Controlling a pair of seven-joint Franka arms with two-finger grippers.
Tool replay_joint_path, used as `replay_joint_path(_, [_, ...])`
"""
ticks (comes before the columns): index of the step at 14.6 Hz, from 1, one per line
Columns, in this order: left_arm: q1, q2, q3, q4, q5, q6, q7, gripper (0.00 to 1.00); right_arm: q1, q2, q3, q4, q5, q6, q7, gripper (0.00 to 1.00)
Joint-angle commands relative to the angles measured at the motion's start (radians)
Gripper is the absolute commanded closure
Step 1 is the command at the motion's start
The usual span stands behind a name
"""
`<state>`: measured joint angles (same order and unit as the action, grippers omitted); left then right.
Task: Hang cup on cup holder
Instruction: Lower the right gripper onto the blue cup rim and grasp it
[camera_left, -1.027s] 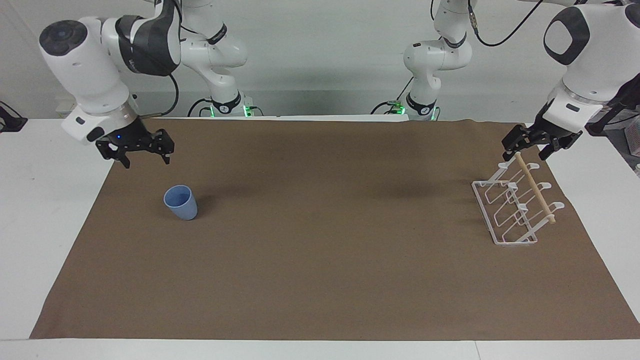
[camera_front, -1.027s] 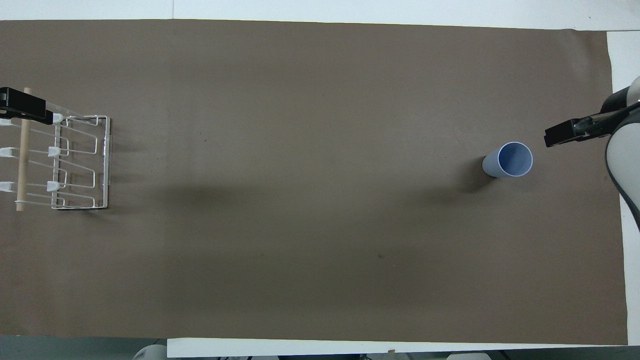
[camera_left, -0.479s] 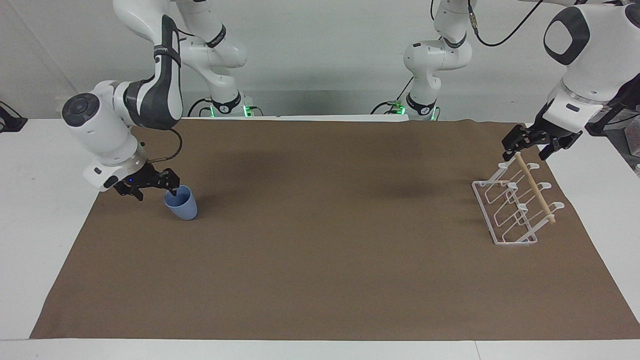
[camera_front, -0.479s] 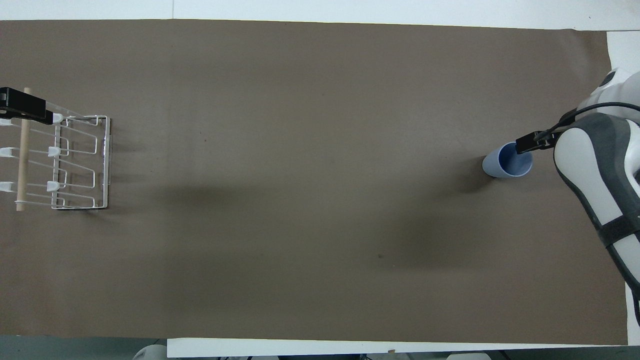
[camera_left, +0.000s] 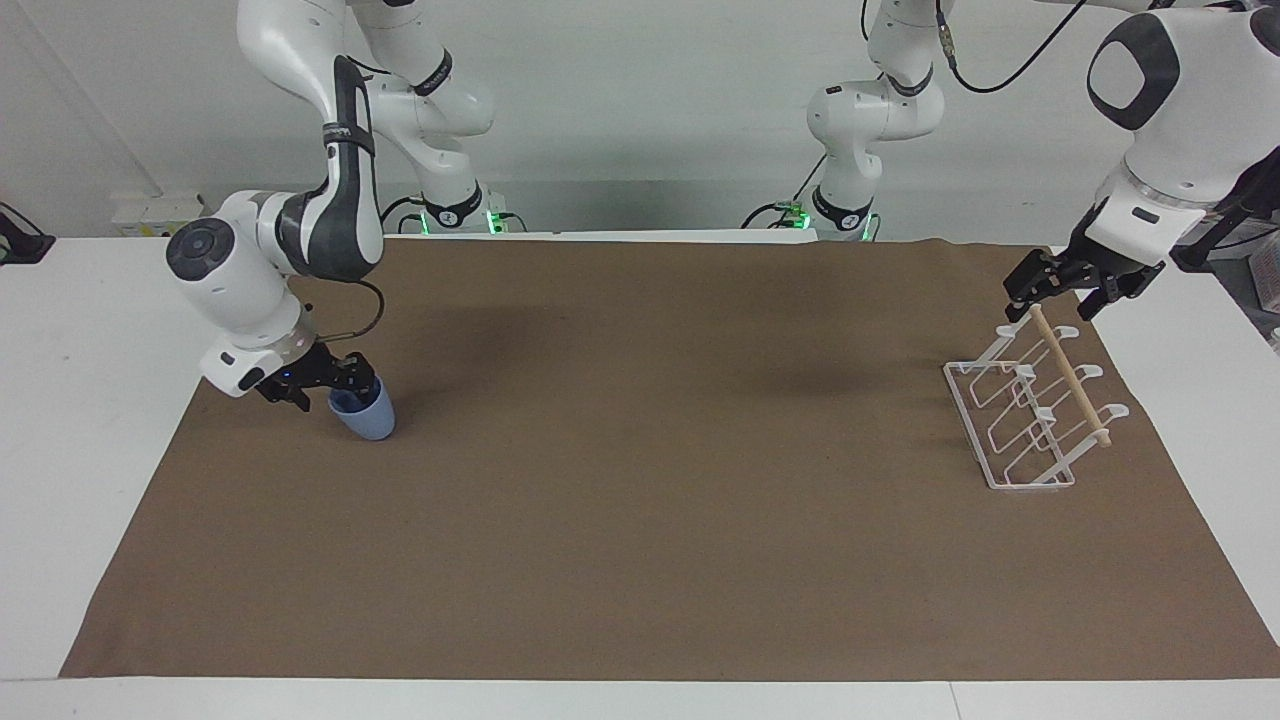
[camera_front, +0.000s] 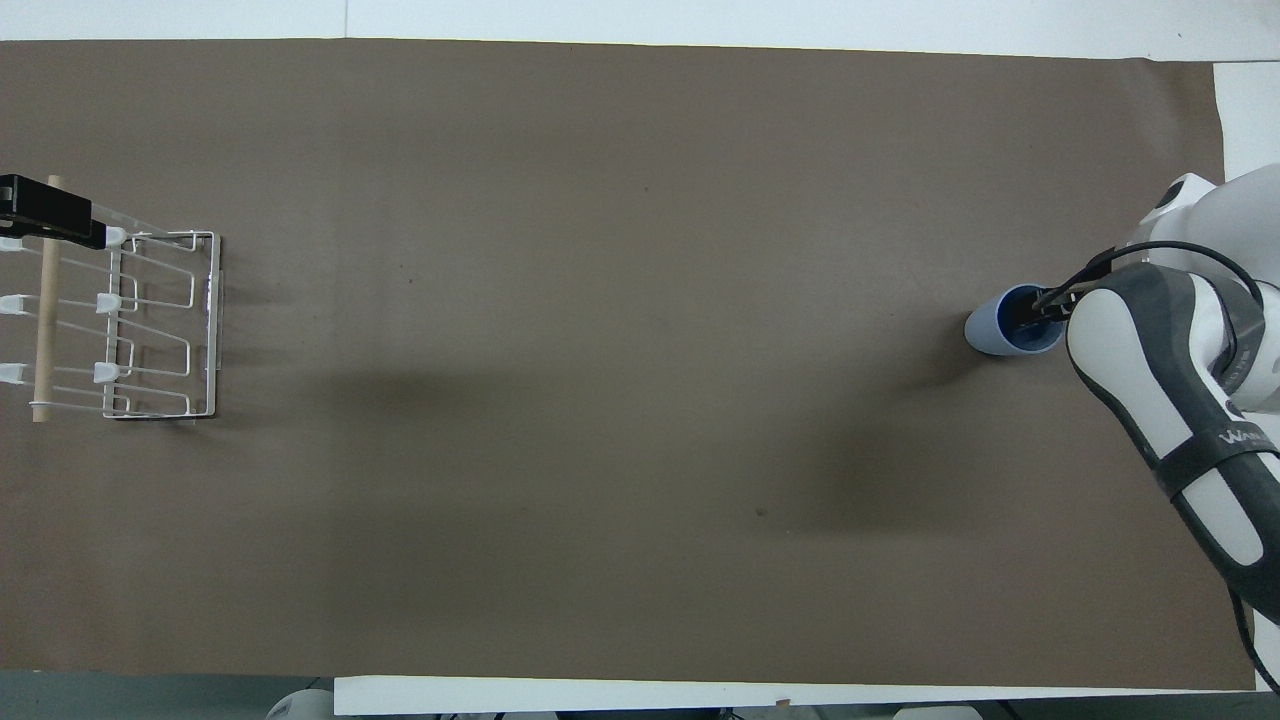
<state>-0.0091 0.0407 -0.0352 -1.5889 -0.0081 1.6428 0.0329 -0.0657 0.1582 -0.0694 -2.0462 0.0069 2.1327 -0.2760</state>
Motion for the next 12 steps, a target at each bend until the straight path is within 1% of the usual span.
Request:
replay_joint_path(1, [-0.005,-0.025,0.001,-0.025,0.016,0.003,0.005,0.0,-0.013,0.012,0.006,-0.011,0.016,0.018,-0.02,0.39])
replay_joint_path(2, [-0.005,-0.025,0.001,-0.025,0.016,0.002,0.005,0.0,-0.014,0.018,0.006,-0.009,0.016,0.018,-0.023,0.44])
replay_joint_path(6, [-0.005,-0.025,0.001,-0.025,0.016,-0.006,0.005,0.0,-0.009,0.018,0.006,-0.005,0.015,0.016,-0.028,0.87])
replay_joint_path(7, [-0.005,-0.025,0.001,-0.025,0.016,-0.008,0.005,0.0,-0.009,0.018,0.006,-0.002,0.015,0.015,-0.028,0.94])
replay_joint_path(8, [-0.005,-0.025,0.001,-0.025,0.016,-0.008,0.005,0.0,-0.009,0.02,0.006,0.0,0.015,0.012,-0.029,0.99])
replay_joint_path(10, [-0.005,-0.025,0.001,-0.025,0.016,-0.008,0.005,0.0,-0.009,0.021,0.006,0.012,0.015,0.003,-0.04,1.0])
replay_joint_path(11, [-0.005,-0.025,0.001,-0.026,0.016,-0.008,0.005,0.0,-0.009,0.029,0.006,0.03,0.015,-0.01,-0.052,1.0])
replay_joint_path(12, [-0.005,-0.027,0.001,-0.026,0.016,-0.008,0.005,0.0,-0.009,0.032,0.006,0.067,0.015,-0.049,-0.054,1.0])
